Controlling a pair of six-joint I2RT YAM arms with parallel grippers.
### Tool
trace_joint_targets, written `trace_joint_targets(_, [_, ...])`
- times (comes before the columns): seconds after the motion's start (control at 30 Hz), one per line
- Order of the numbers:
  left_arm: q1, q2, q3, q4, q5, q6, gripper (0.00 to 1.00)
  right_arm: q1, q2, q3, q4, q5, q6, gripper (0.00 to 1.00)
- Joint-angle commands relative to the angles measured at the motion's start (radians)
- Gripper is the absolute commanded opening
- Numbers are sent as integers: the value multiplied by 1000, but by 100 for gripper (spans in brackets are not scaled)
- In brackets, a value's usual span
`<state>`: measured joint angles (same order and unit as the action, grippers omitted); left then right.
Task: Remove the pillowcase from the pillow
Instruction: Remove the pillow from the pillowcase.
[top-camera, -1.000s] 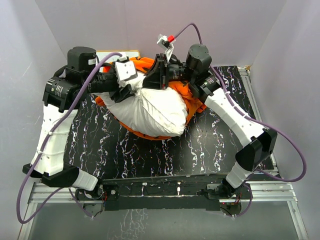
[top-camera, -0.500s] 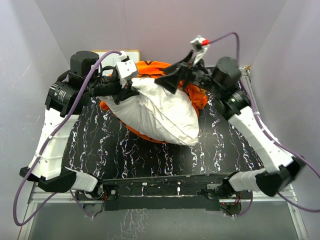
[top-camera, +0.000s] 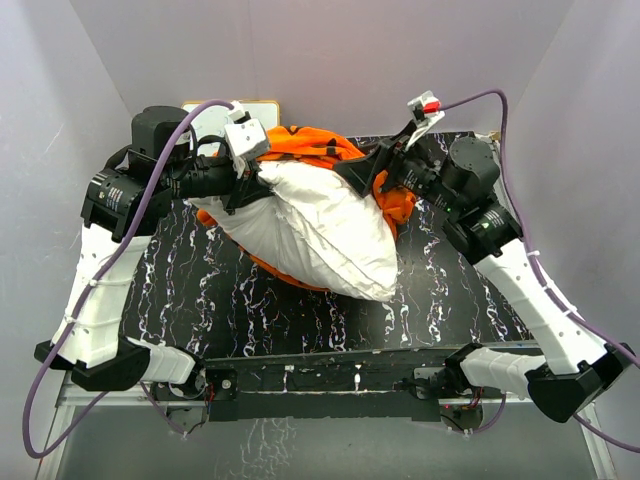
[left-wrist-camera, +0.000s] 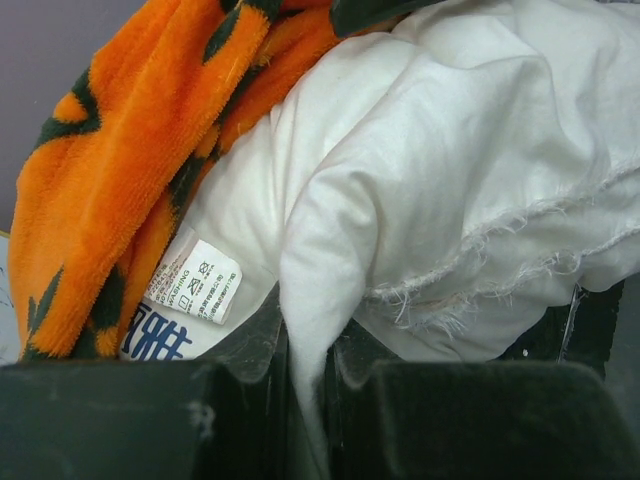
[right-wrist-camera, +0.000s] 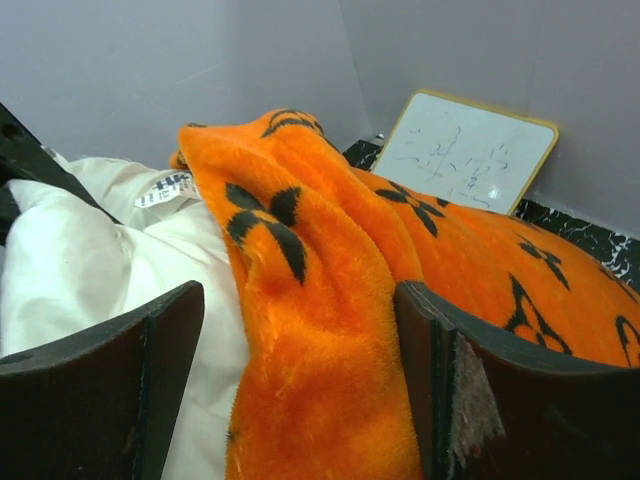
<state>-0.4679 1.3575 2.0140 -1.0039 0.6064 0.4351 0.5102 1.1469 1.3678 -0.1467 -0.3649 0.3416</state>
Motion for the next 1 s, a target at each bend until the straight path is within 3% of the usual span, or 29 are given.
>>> trace_joint_targets(0.0, [8, -51, 60, 70, 17, -29, 0, -8, 21, 2, 4, 14, -14, 74])
trace_joint_targets(0.17, [8, -54, 83, 82, 31, -52, 0, -13, 112, 44, -8, -71, -28, 58])
trace_joint_targets(0.23, [8, -49, 102, 84, 31, -62, 0, -15, 146, 42, -7, -132, -39, 44])
trace_joint_targets(0.3, [7, -39, 130, 83, 33, -74, 0, -21, 175, 30, -9, -133, -38, 23])
trace_joint_targets(0.43, [7, -4, 235, 69, 44, -101, 0, -65, 215, 7, -1, -127, 3, 9])
trace_joint_targets(0.7, [8, 116, 496, 191, 140, -362, 0, -202, 303, 12, 6, -3, 96, 8])
trace_joint_targets(0.87, [13, 107, 529, 372, 133, -480, 0, -269, 354, 3, -19, 101, 106, 8])
trace_joint_targets(0.97, [18, 106, 535, 447, 104, -511, 0, -269, 362, 3, -19, 72, 113, 8])
